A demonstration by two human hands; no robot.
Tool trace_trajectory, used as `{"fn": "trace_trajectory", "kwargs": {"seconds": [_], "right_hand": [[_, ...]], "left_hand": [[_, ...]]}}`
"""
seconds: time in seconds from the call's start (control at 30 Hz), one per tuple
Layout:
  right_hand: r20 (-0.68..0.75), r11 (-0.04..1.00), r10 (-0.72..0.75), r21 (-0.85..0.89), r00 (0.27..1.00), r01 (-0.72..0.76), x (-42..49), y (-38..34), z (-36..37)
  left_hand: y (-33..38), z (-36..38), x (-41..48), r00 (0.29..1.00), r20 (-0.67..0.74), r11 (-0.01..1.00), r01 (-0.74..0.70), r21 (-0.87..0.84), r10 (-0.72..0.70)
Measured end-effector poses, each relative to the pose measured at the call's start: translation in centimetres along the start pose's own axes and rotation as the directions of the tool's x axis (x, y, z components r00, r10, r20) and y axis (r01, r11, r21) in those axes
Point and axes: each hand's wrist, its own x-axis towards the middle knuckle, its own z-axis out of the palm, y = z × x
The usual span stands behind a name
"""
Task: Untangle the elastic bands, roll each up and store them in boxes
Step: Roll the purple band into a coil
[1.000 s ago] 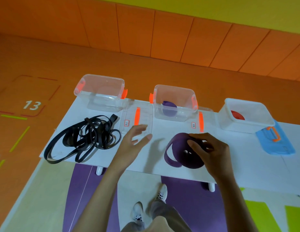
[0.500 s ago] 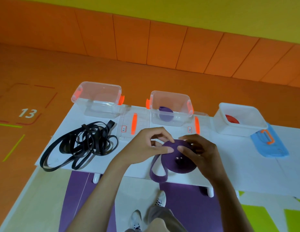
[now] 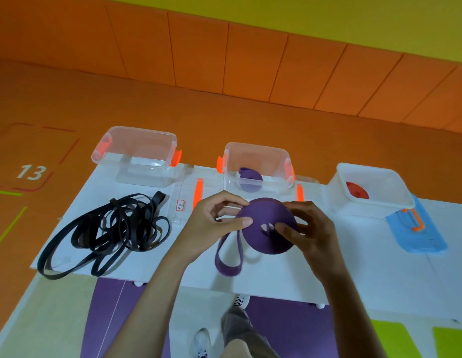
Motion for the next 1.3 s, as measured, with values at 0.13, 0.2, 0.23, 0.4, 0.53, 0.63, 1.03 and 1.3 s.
{"fn": "trace_trajectory", "kwargs": {"seconds": [0.13, 0.2, 0.23, 0.4, 0.53, 0.63, 1.03, 1.3], "right_hand": [[0.028, 0.99, 0.053, 0.129, 0.998, -0.056, 3.9, 1.5, -0.7], [0.088, 0.971, 0.109, 0.205, 0.99, -0.125, 5.9, 2.3, -1.3], [0.124, 0.956, 0.139, 0.242, 0.982, -0.166, 6.9, 2.6, -1.7], [0.08, 0.944, 0.145, 0.286, 0.986, -0.162, 11.4, 4.2, -3.0], [-0.062, 0.977, 0.085, 0.203, 0.994, -0.071, 13.9, 5.8, -3.9], [-0.11, 0.952, 0.164, 0.278, 0.98, -0.128, 15.1, 7.1, -4.5], [-0.085, 0.897, 0.294, 0.369, 0.952, -0.245, 18.4, 10.4, -6.6], [-0.21, 0.853, 0.403, 0.438, 0.891, -0.282, 18.6, 12.8, -6.1]], "left_hand": [[0.2, -0.8, 3.4, 1.0, 0.018, 0.996, 0.009, 0.086, -0.011], [0.3, -0.5, 5.4, 1.0, -0.022, 0.996, 0.005, 0.087, -0.003], [0.2, -0.3, 6.4, 0.999, -0.047, 0.996, 0.006, 0.089, -0.001], [-0.9, 1.2, 11.4, 0.988, -0.155, 0.996, 0.034, 0.086, -0.021], [-1.6, 2.2, 14.7, 0.984, -0.157, 0.992, 0.099, 0.076, -0.086], [-2.1, 2.9, 16.7, 0.989, -0.082, 0.992, 0.126, 0.008, -0.125], [-4.5, 5.7, 20.3, 0.97, -0.214, 0.992, 0.122, 0.029, -0.113], [-5.8, 5.8, 21.3, 0.952, -0.262, 0.985, 0.172, 0.028, -0.159]]}}
